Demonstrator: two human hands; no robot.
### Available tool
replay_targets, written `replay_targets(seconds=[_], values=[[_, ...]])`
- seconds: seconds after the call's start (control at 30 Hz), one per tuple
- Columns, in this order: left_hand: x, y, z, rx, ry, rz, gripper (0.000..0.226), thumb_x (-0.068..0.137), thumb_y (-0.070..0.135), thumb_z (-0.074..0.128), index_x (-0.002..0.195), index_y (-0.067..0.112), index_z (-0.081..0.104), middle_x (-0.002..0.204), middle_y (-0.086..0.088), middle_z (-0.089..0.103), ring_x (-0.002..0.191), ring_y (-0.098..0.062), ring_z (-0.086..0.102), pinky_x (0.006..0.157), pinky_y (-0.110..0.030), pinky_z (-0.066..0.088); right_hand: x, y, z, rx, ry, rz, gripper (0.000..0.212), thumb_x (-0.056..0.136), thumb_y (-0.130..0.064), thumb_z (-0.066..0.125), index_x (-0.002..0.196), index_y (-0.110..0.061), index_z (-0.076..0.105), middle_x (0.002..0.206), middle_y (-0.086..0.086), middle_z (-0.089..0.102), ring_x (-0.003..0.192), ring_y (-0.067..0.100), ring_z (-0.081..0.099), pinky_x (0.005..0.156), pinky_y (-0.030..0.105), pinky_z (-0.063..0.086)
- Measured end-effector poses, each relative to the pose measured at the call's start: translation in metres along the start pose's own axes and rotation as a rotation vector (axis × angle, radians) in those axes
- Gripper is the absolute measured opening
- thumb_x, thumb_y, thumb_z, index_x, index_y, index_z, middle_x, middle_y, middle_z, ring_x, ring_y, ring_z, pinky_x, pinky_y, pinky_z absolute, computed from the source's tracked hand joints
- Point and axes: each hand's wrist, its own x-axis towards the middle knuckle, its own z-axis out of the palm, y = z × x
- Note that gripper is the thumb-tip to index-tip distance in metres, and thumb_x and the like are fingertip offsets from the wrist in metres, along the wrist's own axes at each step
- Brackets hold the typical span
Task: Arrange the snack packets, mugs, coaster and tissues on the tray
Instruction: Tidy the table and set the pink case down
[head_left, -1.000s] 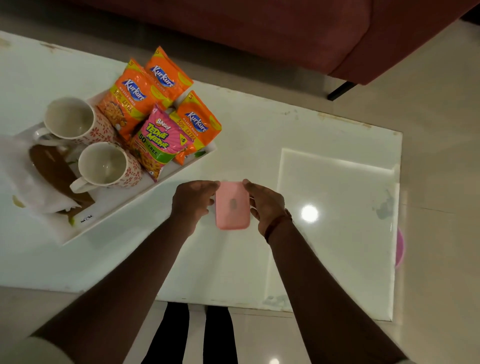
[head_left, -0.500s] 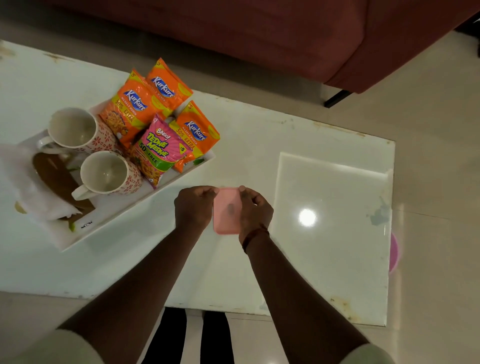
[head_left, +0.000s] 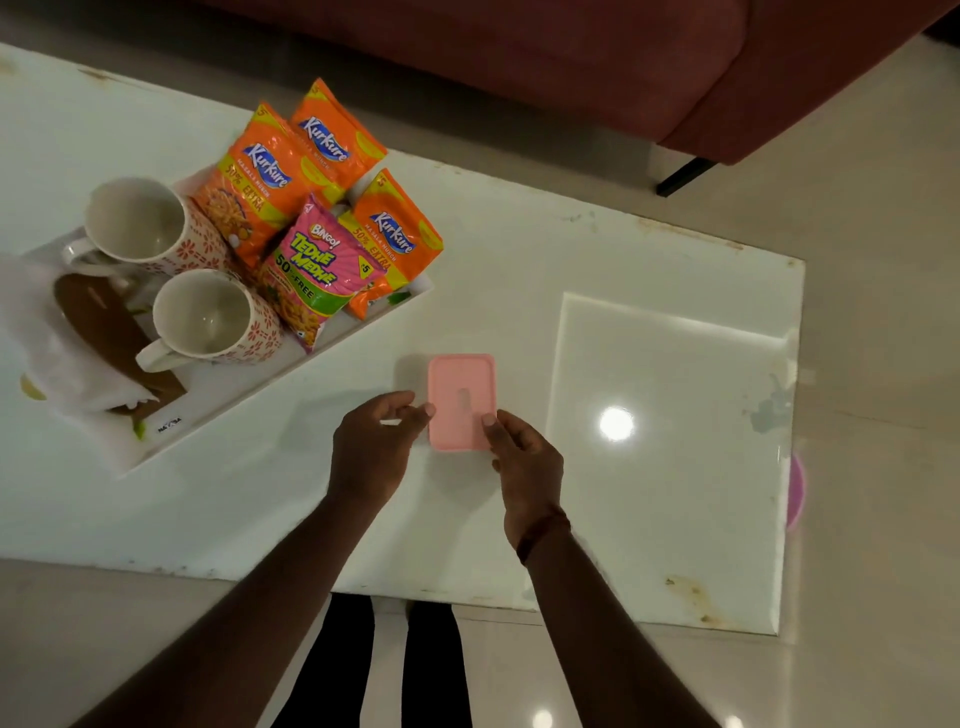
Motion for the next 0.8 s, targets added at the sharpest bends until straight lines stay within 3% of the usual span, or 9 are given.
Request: replay_targets(seconds=[0.1, 0.3, 0.53, 0.8], values=[[-0.016, -0.006, 0.003, -0.003, -0.051, -0.029, 0.041, 0.083, 0.037, 0.073, 0.116, 0.012, 0.070, 0.091, 0.000, 0.075, 0.079, -0.016, 0.072, 0.077, -0.043, 0.061, -0.007, 0.007, -0.003, 0.008, 0.017, -0.008, 0.011, 0.082, -0.027, 0.077, 0.092, -0.030, 0.077, 0.089, -0.012, 0.077, 0.079, -0.001, 0.067, 0.081, 0.026, 0.055], [-0.015, -0.009, 0.008, 0.030, -0.043, -0.005, 0.024, 0.083, 0.028, 0.075, 0.103, 0.015, 0.075, 0.079, 0.004, 0.076, 0.074, -0.013, 0.072, 0.079, -0.041, 0.061, -0.004, 0.009, 0.002, 0.035, 0.089, -0.019, 0.005, 0.081, -0.023, 0.078, 0.084, -0.027, 0.077, 0.070, -0.007, 0.073, 0.063, 0.007, 0.060, 0.067, 0.024, 0.054], [-0.013, -0.011, 0.013, 0.014, -0.012, -0.032, 0.025, 0.081, 0.025, 0.077, 0.102, 0.013, 0.076, 0.077, 0.002, 0.076, 0.072, -0.012, 0.073, 0.079, -0.040, 0.061, -0.006, 0.008, 0.007, 0.036, 0.174, 0.015, 0.006, 0.078, -0.019, 0.080, 0.079, -0.024, 0.077, 0.080, 0.001, 0.076, 0.074, 0.013, 0.066, 0.079, 0.031, 0.059], [-0.018, -0.003, 0.008, 0.046, -0.032, -0.019, 0.030, 0.082, 0.030, 0.075, 0.105, 0.011, 0.074, 0.082, 0.000, 0.077, 0.074, -0.014, 0.073, 0.080, -0.042, 0.061, -0.007, -0.001, 0.002, -0.017, 0.127, 0.059, 0.004, 0.079, -0.023, 0.080, 0.078, -0.023, 0.076, 0.074, -0.001, 0.073, 0.070, 0.015, 0.062, 0.074, 0.032, 0.056]])
